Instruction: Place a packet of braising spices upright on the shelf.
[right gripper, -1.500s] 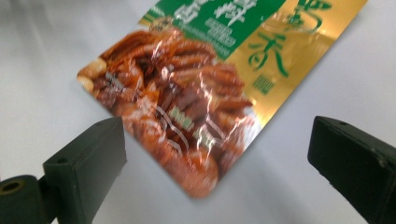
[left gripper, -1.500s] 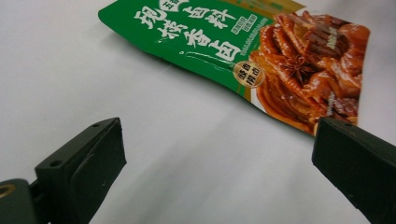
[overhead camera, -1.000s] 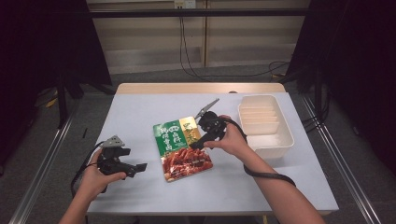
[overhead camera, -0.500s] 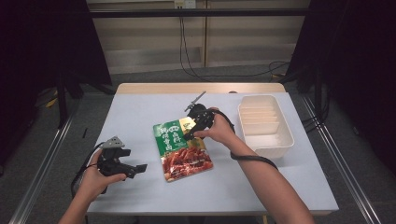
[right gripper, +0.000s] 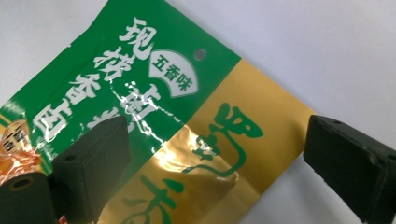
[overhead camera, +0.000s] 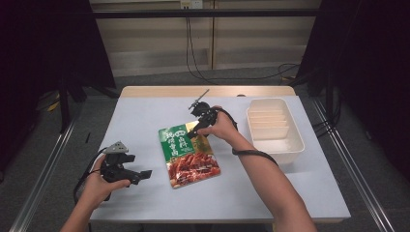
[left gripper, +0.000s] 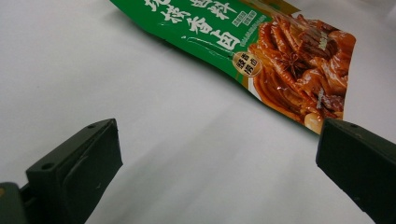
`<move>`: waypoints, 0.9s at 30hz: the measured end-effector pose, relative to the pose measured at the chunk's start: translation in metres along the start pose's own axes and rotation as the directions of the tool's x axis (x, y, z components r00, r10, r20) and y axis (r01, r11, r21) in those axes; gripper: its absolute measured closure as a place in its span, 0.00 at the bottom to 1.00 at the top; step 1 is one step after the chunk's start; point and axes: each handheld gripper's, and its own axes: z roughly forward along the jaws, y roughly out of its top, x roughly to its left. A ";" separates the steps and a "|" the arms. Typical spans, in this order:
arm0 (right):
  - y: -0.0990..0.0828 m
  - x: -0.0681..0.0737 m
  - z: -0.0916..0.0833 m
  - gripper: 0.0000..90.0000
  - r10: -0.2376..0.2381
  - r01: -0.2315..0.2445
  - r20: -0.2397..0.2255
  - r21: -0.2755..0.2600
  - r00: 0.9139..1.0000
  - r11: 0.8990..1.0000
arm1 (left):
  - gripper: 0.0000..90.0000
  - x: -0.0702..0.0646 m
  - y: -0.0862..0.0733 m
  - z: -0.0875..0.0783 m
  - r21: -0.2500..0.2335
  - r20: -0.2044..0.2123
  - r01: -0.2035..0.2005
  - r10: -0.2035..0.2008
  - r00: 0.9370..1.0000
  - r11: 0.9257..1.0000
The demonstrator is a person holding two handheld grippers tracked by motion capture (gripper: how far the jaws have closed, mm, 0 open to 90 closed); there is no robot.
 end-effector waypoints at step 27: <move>0.002 -0.019 0.015 0.10 0.018 -0.018 -0.055 0.000 0.998 1.000 | 0.00 0.001 0.000 -0.001 -0.002 -0.007 0.012 -0.012 1.000 1.000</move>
